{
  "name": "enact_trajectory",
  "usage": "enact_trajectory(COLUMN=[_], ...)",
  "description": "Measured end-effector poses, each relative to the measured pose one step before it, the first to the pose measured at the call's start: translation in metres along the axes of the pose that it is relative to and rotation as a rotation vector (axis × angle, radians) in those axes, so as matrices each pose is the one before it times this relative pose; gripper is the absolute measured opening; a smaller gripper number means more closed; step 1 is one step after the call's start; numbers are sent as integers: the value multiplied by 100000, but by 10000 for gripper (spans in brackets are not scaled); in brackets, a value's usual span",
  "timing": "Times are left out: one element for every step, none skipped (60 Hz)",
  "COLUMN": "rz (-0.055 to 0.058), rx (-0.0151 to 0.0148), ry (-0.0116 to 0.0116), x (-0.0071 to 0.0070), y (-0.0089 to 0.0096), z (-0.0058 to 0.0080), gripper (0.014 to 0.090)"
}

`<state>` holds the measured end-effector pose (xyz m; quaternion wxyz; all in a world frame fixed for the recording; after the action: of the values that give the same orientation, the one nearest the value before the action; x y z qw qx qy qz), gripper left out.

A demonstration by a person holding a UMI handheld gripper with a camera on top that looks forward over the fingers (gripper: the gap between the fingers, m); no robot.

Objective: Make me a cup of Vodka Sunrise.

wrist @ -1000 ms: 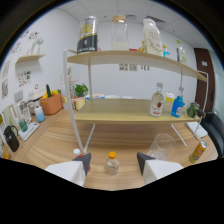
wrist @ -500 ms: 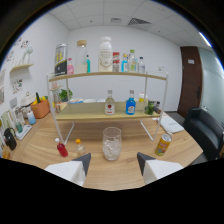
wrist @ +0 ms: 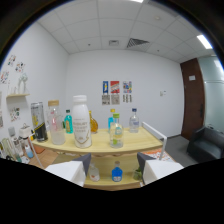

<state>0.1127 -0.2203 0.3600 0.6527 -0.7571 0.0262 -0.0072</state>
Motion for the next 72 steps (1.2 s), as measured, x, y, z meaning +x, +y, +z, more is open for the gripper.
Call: enact_trajectory(rz=[-223,-164,-176,-255,-338,-262,-307,-229,-96,57,152,123,96,138,209,277,280,239,245,208,194,223,204,234,283,390,357,267,245,246,273,202,146,54,88,-4,-217,-387,-572,-610,-468,-417,-250,-86,54,-10,-104,-185,-190,-221,-159,13,325,494,408,351,257,186,266,175,166,231,307,359,285,107,53,215,307,620,766,921], rx=[738,632,552,453,298,381,71,106,269,332,-118,-345,-606,-604,-530,-517,-598,-576,-628,-636,-448,-155,13,-368,-465,-280,-75,47,71,124,197,305,380,357,152,-264,-112,-156,-111,-226,-213,-283,-291,-98,163,237,277,276,303,340,393,521,709,761,597,423,328,285,299,177,66,51,109,84,-36,-443,-497,-316,-205,-241,-751,-1024], ry=[-359,-335,-419,-461,-365,-173,-211,-285,-293,-120,-36,65,-172,-295,-259,-103,-11,-123,-427,-532,-431,-248,63,35,132,186,161,185,270,394,346,272,252,235,399,533,365,50,50,79,135,184,262,164,-8,-244,-288,-77,74,80,-112,-95,-19,-58,-224,-330,-288,167,68,254,-159,-232,-103,68,-25,-113,-55,97,40,284,233,319], x=[88,142,49,61,62,-40,192,135,69,41,172,1,36,-42,-27,11,18,-24,-74,-94,-64,-25,-9,54,48,-110,44,154,56,108,72,40,18,24,59,86,54,11,-29,9,11,8,7,11,-10,-34,-55,-25,15,14,10,-30,-11,-10,-58,-61,-40,33,55,73,4,-25,5,40,-11,17,-13,31,116,33,94,10], y=[-549,-488,-473,-373,-320,-192,-313,-246,-233,-209,-30,-44,30,30,44,53,92,106,127,147,115,72,103,82,95,219,25,-23,16,7,-33,-74,-97,-107,-51,52,18,14,33,52,23,19,-14,-44,-88,-99,-104,-114,-148,-169,-176,-248,-287,-279,-238,-182,-139,-16,-98,107,99,139,181,251,288,483,513,544,542,660,767,883], z=[538,568,561,562,553,529,510,534,500,571,485,517,460,498,407,417,409,392,341,304,314,283,404,237,188,149,153,100,140,96,61,34,3,-23,-30,-18,3,-43,-14,-37,-49,-55,-79,-120,-126,-154,-199,-232,-263,-267,-321,-355,-377,-396,-426,-443,-451,-317,-564,-328,-440,-457,-463,-485,-439,-354,-382,-355,-473,-270,-320,-185], gripper=[864,862,862,860,859,860,859,859,857,854,846,838,825,810,797,785,772,761,747,727,712,698,681,657,629,596,565,536,509,481,449,416,385,378,375,374,373,372,372,369,369,366,366,365,364,362,362,361,362,361,361,361,362,358,358,357,357,356,356,357,356,357,357,357,357,357,356,356,356,356,356,355])
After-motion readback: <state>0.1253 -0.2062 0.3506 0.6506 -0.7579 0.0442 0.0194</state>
